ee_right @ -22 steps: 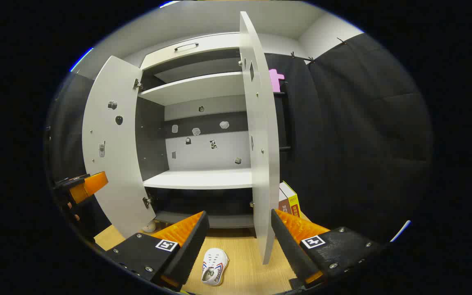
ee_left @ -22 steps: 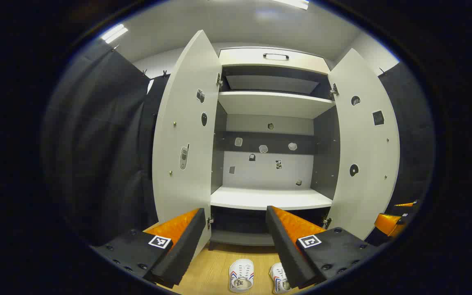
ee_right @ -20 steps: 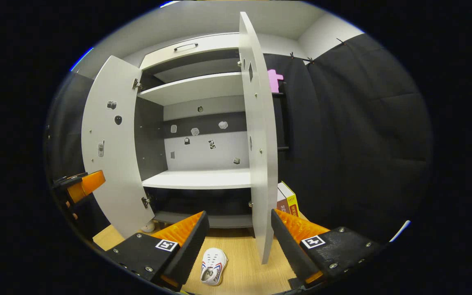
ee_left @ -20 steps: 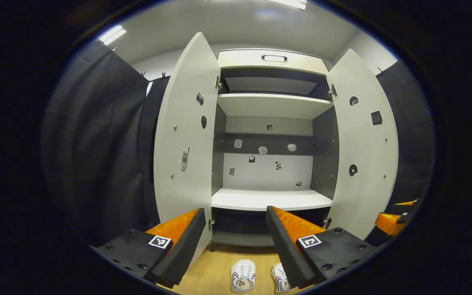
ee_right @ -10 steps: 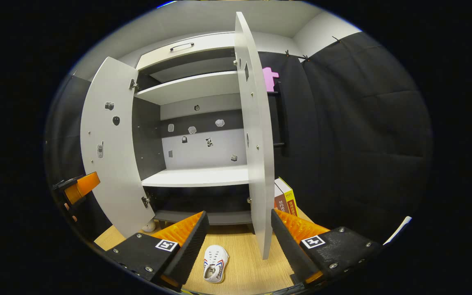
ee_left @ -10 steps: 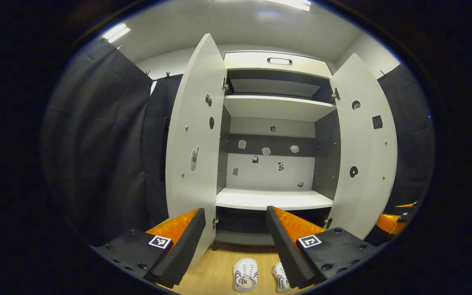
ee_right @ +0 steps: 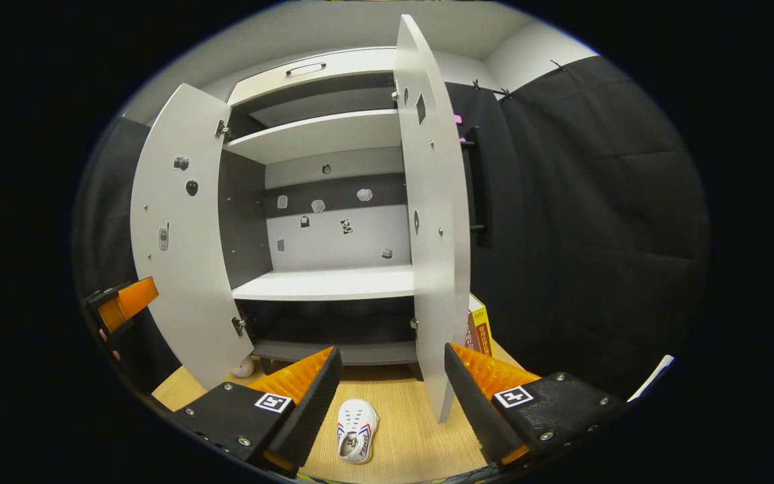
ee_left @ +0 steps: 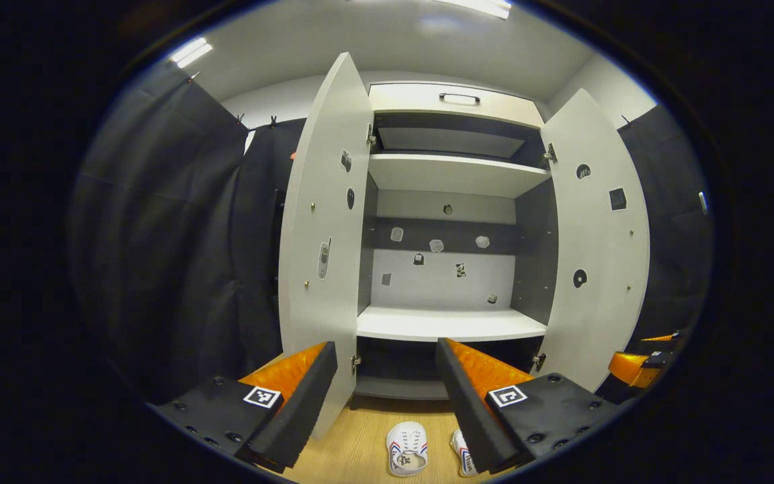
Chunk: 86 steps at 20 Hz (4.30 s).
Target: Grab one shoe with the right hand and put it into the shoe cabinet, grab the other shoe with the left hand and put it into the shoe cabinet; then close the right door with the right hand and the left door with the left hand.
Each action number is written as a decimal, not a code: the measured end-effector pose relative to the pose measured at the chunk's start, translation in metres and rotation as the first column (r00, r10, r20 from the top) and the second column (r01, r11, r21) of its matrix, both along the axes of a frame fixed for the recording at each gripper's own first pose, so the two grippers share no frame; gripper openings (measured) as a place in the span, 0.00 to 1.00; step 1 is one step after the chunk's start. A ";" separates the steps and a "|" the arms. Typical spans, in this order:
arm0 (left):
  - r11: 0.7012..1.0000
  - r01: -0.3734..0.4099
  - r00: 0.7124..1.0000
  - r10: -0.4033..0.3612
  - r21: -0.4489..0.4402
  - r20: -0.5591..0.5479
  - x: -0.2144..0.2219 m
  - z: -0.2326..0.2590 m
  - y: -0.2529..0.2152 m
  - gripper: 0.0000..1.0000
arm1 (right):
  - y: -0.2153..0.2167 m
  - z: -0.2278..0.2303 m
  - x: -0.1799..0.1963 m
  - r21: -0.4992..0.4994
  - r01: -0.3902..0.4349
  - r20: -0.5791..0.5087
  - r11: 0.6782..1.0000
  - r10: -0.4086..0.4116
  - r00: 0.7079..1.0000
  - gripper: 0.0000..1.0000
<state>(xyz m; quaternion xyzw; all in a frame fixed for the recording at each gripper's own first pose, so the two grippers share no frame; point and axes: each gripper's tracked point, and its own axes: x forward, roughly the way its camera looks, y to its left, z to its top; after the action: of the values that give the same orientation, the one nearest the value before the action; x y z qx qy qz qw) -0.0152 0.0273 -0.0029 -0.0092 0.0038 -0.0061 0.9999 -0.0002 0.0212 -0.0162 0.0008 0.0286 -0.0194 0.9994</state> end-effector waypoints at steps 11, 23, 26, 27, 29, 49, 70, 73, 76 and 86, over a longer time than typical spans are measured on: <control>1.000 -0.015 1.000 0.014 -0.019 -0.019 0.001 -0.007 0.019 0.94 | 0.032 -0.114 0.037 -0.008 0.000 -0.218 1.000 -0.002 0.976 0.94; 0.998 -0.061 0.998 0.060 -0.003 -0.032 -0.010 -0.007 0.052 0.96 | 0.030 -0.301 0.089 -0.077 0.014 -0.517 0.997 -0.052 0.854 0.89; 0.997 -0.071 0.997 0.071 -0.010 -0.038 -0.011 -0.008 0.061 0.96 | 0.031 -0.332 0.091 -0.040 0.013 -0.591 0.999 -0.034 0.806 0.84; 0.997 -0.076 0.996 0.076 -0.006 -0.037 -0.011 -0.009 0.063 0.96 | 0.032 -0.341 0.091 -0.030 0.016 -0.608 0.999 -0.031 0.793 0.84; 0.997 -0.082 0.996 0.082 0.005 -0.035 -0.011 -0.007 0.067 0.96 | 0.036 -0.350 0.093 -0.006 0.020 -0.631 1.000 -0.019 0.776 0.81; 0.998 -0.052 0.998 0.052 -0.019 -0.019 -0.003 -0.006 0.066 0.96 | 0.052 -0.231 0.101 0.010 0.022 -0.540 1.000 -0.013 0.842 0.02; 0.997 -0.074 0.997 0.074 0.001 -0.026 0.000 -0.017 0.084 0.96 | 0.095 0.055 0.198 0.115 0.010 -0.267 0.993 0.021 0.963 0.02; 0.996 -0.085 0.996 0.085 0.004 -0.027 -0.002 -0.019 0.089 0.96 | 0.095 0.068 0.236 0.108 0.025 -0.263 0.994 0.005 0.965 0.02; 0.996 -0.091 0.995 0.091 0.007 -0.031 -0.002 -0.020 0.091 0.96 | 0.090 0.066 0.274 0.095 0.045 -0.287 0.994 -0.016 0.958 0.02; 0.997 -0.083 0.996 0.083 0.010 -0.044 0.002 -0.024 0.081 0.96 | 0.080 0.043 0.314 0.138 0.074 -0.358 0.988 -0.020 0.933 0.17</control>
<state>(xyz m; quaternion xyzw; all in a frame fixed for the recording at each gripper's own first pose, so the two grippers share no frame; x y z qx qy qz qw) -0.0136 0.1085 -0.0272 -0.0054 0.0255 0.0357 0.9990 0.3133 0.1009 0.0268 0.0726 0.2103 -0.0410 0.9741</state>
